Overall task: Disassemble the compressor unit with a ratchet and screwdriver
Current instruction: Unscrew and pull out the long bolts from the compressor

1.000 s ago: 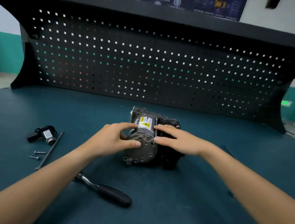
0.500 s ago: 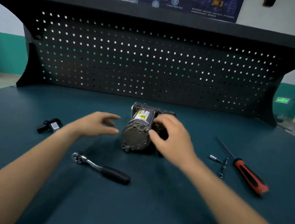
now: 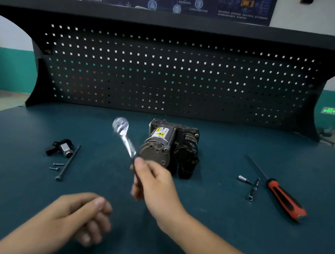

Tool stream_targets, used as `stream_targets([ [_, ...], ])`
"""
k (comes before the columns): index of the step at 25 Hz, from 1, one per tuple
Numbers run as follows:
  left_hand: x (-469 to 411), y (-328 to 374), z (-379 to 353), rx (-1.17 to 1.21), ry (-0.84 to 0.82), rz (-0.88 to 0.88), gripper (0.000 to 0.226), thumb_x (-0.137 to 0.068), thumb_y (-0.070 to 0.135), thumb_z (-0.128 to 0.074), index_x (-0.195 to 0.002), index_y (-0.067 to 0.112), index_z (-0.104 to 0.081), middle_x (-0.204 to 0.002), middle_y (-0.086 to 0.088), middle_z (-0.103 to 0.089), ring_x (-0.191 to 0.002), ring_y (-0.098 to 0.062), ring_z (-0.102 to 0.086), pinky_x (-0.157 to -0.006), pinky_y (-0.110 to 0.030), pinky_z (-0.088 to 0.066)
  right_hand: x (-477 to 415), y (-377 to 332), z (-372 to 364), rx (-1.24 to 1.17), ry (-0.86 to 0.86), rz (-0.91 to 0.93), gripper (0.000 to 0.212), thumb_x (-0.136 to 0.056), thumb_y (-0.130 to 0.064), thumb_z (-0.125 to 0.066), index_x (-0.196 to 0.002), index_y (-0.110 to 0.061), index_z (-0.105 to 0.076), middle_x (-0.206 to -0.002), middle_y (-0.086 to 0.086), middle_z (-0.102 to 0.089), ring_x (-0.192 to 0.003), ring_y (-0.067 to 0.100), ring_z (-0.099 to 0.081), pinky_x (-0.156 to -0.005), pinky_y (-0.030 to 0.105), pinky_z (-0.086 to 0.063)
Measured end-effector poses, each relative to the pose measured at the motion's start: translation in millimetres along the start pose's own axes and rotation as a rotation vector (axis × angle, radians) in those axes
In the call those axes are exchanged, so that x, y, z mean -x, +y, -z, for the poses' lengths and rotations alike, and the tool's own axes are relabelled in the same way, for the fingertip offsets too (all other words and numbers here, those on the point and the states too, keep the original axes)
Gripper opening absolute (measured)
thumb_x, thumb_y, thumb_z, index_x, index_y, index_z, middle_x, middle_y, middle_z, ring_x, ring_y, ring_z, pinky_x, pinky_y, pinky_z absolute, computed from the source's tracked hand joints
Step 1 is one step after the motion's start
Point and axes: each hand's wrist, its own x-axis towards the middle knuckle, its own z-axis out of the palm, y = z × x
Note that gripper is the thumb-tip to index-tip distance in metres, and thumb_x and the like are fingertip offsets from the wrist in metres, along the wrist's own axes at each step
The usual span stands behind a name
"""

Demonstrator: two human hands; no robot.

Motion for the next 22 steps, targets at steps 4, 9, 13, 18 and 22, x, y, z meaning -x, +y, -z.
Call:
stream_targets([
  [4,-7.4,1.5,-34.2,0.275,0.015,0.057,0.039,-0.087,0.037,-0.039,-0.097,0.010,-0.067,-0.088,-0.006,-0.074,-0.067,-0.020,-0.068,-0.051,-0.026,-0.054,0.5,-15.5,-4.5,-0.352,-0.030,0.057,0.011,-0.093,-0.010,-0.053,-0.096,-0.020,-0.057,-0.079,-0.013,-0.071,-0.080,-0.004,-0.066,-0.070,0.009,-0.047],
  [9,-19.2,18.6,-63.7,0.812,0.045,0.291,0.057,-0.068,0.060,-0.045,-0.071,0.009,-0.072,-0.056,-0.005,-0.057,-0.040,-0.012,-0.052,-0.034,-0.020,-0.042,13.5,2.5,0.5,-0.099,-0.072,0.140,0.027,-0.088,0.000,-0.057,-0.085,-0.027,-0.058,-0.096,-0.009,-0.067,-0.086,-0.004,-0.061,-0.077,0.012,-0.046],
  [13,-36.3,18.0,-53.5,0.945,0.213,0.315,0.041,-0.093,0.048,-0.037,-0.090,0.014,-0.060,-0.079,-0.006,-0.064,-0.071,-0.018,-0.060,-0.060,-0.032,-0.049,14.5,10.6,3.1,0.124,-0.125,0.310,0.026,-0.088,-0.005,-0.060,-0.107,-0.021,-0.063,-0.114,-0.006,-0.064,-0.107,-0.010,-0.051,-0.097,0.008,-0.032],
  [18,-46.7,43.6,-45.0,1.156,0.267,0.231,0.040,-0.094,0.044,-0.044,-0.076,0.010,-0.056,-0.071,-0.002,-0.062,-0.064,-0.014,-0.064,-0.066,-0.027,-0.057,15.0,11.7,-4.5,0.273,-0.072,0.480,0.033,-0.087,-0.020,-0.057,-0.119,-0.021,-0.064,-0.124,-0.032,-0.049,-0.129,-0.016,-0.027,-0.113,0.030,-0.007],
  [22,-60.5,40.5,-60.4,1.155,0.292,0.162,0.039,-0.096,0.043,-0.043,-0.088,0.008,-0.058,-0.087,-0.007,-0.069,-0.084,-0.016,-0.066,-0.083,-0.029,-0.054,2.1,7.6,-7.1,0.155,-0.019,0.418,0.025,-0.090,-0.017,-0.057,-0.114,-0.023,-0.062,-0.122,-0.014,-0.049,-0.123,0.010,-0.041,-0.107,0.025,-0.028],
])
